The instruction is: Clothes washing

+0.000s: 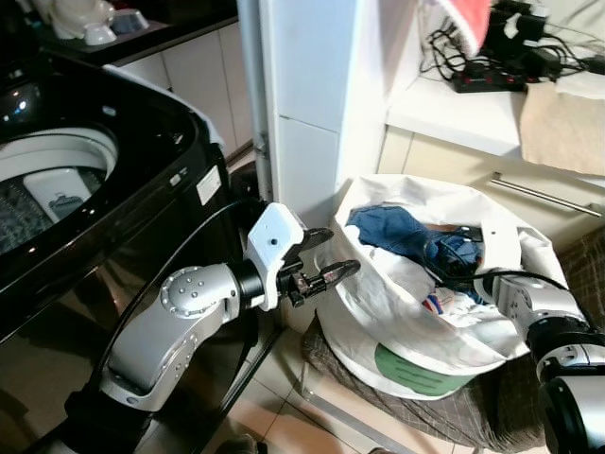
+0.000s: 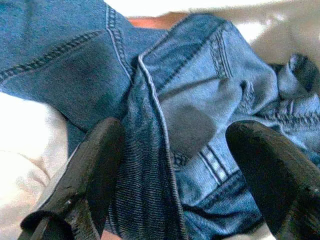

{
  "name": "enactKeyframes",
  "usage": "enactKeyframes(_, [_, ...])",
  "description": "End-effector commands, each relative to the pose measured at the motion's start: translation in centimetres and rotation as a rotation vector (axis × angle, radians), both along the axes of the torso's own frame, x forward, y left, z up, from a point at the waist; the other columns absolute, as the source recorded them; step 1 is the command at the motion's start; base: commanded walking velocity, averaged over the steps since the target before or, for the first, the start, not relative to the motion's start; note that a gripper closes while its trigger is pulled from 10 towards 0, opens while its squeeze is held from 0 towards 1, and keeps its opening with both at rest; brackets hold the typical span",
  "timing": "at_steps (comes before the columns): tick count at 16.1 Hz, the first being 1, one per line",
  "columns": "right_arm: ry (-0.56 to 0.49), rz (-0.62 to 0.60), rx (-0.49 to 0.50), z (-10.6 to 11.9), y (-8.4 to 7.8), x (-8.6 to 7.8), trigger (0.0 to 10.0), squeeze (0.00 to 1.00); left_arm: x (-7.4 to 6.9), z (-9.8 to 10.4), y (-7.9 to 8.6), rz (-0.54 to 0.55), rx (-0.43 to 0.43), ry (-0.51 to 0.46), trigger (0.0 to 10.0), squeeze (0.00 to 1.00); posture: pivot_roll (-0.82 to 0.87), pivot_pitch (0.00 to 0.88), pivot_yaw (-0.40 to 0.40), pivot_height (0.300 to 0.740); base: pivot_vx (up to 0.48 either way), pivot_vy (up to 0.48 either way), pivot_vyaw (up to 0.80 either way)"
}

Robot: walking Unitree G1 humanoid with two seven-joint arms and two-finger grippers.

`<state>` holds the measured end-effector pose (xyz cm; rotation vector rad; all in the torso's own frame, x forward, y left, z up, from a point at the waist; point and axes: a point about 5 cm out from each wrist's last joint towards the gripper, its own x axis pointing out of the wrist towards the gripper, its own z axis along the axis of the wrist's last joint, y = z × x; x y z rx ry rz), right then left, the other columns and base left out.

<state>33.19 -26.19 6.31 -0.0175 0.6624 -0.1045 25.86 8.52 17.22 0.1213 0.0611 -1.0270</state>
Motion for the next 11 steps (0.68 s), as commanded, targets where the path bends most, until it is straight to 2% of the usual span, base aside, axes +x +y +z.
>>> enactKeyframes(1, [0.007,-0.001,0.035,-0.3,0.1,-0.1,10.0,0.00,-0.1,0.1,0.2,0.030,0.016,-0.011,10.0,0.00,0.01,0.047,0.036,0.740,0.000,0.000,0.00])
enactKeyframes(4, [0.027,0.066,0.128,-1.2,1.1,-0.4,10.0,0.00,-0.3,0.1,0.4,0.036,0.040,-0.054,10.0,0.00,0.02,0.043,0.031,0.740,0.000,0.000,0.00])
enactKeyframes(6, [0.020,0.100,0.125,-1.2,1.5,-0.3,9.8,0.00,-0.3,0.2,0.5,0.040,0.037,-0.057,10.0,0.00,0.02,0.039,0.027,0.740,0.000,0.000,0.00])
enactKeyframes(7, [0.012,0.102,0.140,-1.2,1.6,-0.2,1.0,0.00,-0.3,0.2,0.6,0.043,0.038,-0.065,10.0,0.00,0.02,0.038,0.027,0.740,0.000,0.000,0.00])
enactKeyframes(8, [0.010,0.104,0.141,-1.2,1.7,-0.2,1.0,0.00,-0.3,0.2,0.6,0.042,0.038,-0.063,10.0,0.00,0.02,0.038,0.027,0.740,0.000,0.000,0.00])
enactKeyframes(9, [0.007,0.105,0.144,-1.1,1.7,-0.1,0.0,0.00,-0.5,0.1,0.5,0.018,0.034,-0.053,10.0,0.00,0.02,0.038,0.029,0.740,0.000,0.000,0.00])
enactKeyframes(11, [-0.002,0.106,0.151,-1.0,1.6,-0.1,0.0,0.00,-1.0,-0.1,0.3,-0.030,0.028,-0.038,10.0,0.00,0.02,0.040,0.027,0.740,0.000,0.000,0.00])
